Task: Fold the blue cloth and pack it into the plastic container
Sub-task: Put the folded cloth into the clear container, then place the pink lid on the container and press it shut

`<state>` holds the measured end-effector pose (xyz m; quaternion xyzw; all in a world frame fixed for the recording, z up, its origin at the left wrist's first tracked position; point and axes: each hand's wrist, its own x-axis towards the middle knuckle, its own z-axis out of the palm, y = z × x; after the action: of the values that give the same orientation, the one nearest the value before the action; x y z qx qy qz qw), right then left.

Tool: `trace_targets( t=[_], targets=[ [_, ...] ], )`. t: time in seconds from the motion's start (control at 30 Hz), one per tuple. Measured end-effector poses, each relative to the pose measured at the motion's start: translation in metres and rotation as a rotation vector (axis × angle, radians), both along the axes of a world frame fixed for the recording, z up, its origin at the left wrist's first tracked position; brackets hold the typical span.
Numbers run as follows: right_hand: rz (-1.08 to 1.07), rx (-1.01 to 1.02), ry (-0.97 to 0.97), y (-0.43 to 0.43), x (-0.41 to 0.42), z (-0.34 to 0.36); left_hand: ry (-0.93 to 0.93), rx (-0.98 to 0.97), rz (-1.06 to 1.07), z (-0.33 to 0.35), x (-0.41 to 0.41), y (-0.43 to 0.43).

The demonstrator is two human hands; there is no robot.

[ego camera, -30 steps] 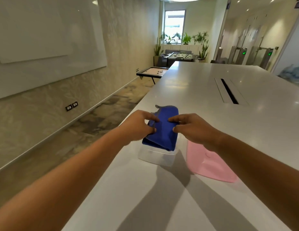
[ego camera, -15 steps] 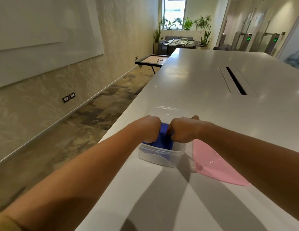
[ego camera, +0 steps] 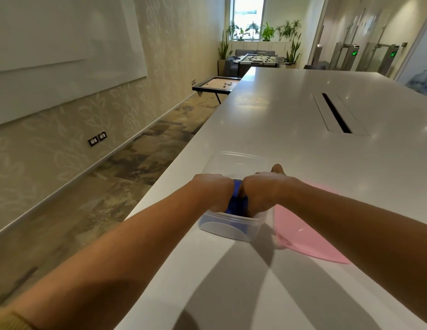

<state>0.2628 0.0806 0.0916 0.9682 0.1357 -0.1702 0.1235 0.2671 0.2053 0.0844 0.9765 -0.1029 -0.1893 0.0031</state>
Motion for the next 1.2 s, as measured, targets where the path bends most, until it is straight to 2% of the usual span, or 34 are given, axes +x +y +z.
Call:
trace_targets(
  t=[0.1,0.2,0.33,0.43,0.5,0.6,0.67,0.8,0.93,1.2],
  targets=[
    [0.013,-0.012,-0.025,-0.002,-0.001,-0.003,-0.049,-0.009,-0.012,0.001,-0.005,-0.001],
    [0.032,0.060,-0.054,-0.005,-0.002,0.000,-0.084,-0.029,-0.044,0.007,-0.009,-0.002],
    [-0.024,0.421,-0.325,-0.020,-0.012,0.019,-0.304,-0.263,-0.079,0.019,-0.014,0.012],
    [-0.130,0.780,-0.529,-0.044,-0.025,0.025,-0.539,-0.525,0.022,0.013,-0.031,0.028],
    [-0.242,0.873,-0.592,-0.059,-0.037,0.020,-0.650,-0.692,0.148,-0.005,-0.047,0.035],
    [-0.418,0.792,-0.565,-0.076,-0.057,-0.003,-0.686,-1.001,0.323,-0.042,-0.071,0.040],
    [-0.503,0.722,-0.471,-0.080,-0.069,-0.021,-0.695,-1.087,0.341,-0.062,-0.081,0.042],
    [-0.560,0.722,-0.348,-0.075,-0.083,-0.048,-0.644,-1.126,0.302,-0.075,-0.084,0.041],
    [-0.619,0.691,-0.356,-0.061,-0.093,-0.058,-0.582,-1.128,0.251,-0.080,-0.083,0.040],
    [-0.543,0.574,-0.427,-0.048,-0.105,-0.056,-0.538,-1.149,0.266,-0.079,-0.082,0.042]
  ],
)
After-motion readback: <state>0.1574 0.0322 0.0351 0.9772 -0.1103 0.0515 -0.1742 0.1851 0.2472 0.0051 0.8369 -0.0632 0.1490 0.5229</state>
